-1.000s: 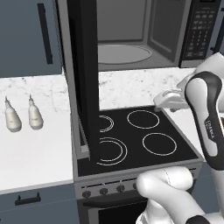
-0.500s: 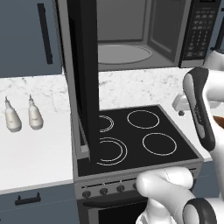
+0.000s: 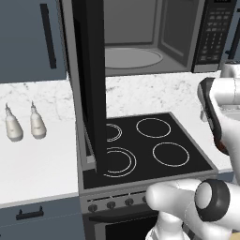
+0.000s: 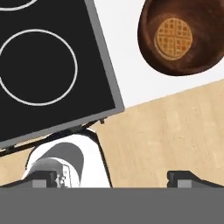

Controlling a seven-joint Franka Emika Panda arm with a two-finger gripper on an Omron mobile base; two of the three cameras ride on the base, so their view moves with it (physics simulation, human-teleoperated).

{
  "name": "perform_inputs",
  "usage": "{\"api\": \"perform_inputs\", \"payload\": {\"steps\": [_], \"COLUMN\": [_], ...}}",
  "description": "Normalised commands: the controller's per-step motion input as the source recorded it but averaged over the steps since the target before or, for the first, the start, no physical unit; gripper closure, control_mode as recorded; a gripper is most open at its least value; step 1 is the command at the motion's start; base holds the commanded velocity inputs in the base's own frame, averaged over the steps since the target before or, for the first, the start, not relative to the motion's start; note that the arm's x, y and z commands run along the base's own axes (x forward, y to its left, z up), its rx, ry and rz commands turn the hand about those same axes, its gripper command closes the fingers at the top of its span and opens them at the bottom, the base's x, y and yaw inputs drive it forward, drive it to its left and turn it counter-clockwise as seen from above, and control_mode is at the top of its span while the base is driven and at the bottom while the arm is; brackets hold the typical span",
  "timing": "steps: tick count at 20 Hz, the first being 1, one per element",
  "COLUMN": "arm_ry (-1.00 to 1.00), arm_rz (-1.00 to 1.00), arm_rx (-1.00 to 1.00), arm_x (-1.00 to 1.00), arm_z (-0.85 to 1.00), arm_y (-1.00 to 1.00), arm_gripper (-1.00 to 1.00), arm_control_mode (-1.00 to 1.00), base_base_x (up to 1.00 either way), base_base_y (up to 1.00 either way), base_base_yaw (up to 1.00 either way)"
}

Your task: Open the microwave, place the bowl with waffle inside the microwave, then close the microwave door and turn it on.

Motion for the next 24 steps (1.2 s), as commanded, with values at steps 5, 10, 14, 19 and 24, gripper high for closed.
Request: {"api": "perform_inputs", "payload": {"steps": [5, 10, 14, 19, 24], "arm_ry": [0.09, 0.01, 0.01, 0.05, 0.04], "arm_rz": [-0.23, -0.11, -0.02, 0.0, 0.0], "arm_rx": [0.0, 0.0, 0.0, 0.0, 0.01], "arm_x": [0.58, 0.47, 0.52, 0.53, 0.51], "arm_z": [-0.45, -0.29, -0.27, -0.34, -0.35], "arm_y": [-0.98, -0.46, -0.1, -0.09, -0.36], "arm_gripper": [-1.0, -1.0, -1.0, -1.0, -1.0], "arm_control_mode": [-1.0, -1.0, -1.0, -1.0, -1.0], "base_base_x": [0.0, 0.0, 0.0, 0.0, 0.0], "base_base_y": [0.0, 0.0, 0.0, 0.0, 0.0], "base_base_yaw": [0.0, 0.0, 0.0, 0.0, 0.0]}}
